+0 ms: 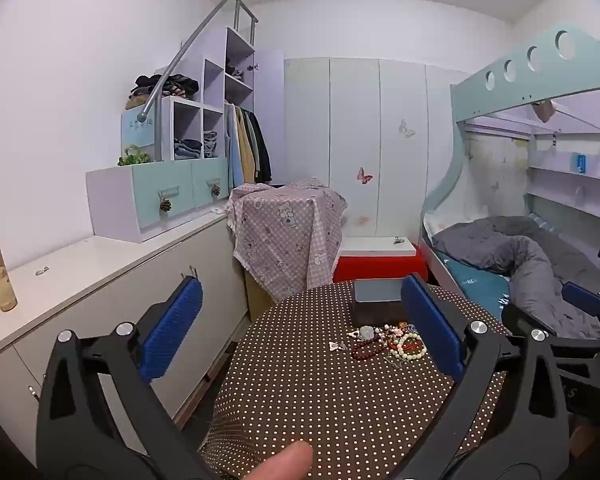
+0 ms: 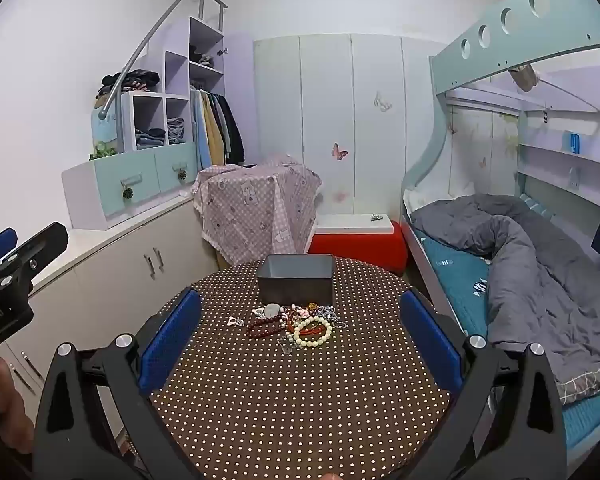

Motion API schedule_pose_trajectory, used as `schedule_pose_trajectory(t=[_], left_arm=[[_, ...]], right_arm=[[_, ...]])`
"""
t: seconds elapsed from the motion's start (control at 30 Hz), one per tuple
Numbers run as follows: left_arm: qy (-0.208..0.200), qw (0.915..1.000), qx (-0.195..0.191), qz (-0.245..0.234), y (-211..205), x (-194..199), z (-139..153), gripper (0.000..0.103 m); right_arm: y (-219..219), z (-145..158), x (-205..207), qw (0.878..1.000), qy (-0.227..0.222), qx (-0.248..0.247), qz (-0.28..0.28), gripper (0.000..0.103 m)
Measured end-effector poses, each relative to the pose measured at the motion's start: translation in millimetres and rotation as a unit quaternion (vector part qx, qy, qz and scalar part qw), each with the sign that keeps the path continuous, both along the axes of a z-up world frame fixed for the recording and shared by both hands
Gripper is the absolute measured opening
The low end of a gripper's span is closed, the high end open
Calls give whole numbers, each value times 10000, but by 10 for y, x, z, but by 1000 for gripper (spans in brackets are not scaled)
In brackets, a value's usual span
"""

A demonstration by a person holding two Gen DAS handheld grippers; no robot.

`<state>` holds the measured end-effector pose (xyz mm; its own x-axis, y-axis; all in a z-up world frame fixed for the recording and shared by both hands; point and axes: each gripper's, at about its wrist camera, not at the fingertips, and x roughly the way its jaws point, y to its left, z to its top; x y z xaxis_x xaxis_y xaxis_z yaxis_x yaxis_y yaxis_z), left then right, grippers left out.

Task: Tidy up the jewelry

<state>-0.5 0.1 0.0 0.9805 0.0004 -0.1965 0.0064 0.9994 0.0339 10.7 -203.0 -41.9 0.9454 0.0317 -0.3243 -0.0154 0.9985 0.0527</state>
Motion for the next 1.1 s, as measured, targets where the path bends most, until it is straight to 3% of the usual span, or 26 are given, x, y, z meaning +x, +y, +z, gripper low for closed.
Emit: schedule_pose_trajectory(t=[0.27, 0.43, 1.1], left_arm=[[18, 10000, 4, -5, -7, 1, 7, 98], [-23, 10000, -29, 23, -13, -4, -3, 98], [-114, 9998, -117, -104, 13, 2, 59, 98]], right_arm=[[15, 36, 6, 10000, -56, -17, -67, 96], [123, 244, 61, 9999, -139, -38, -37, 96], [92, 356, -6, 9988, -461, -167, -17, 96]])
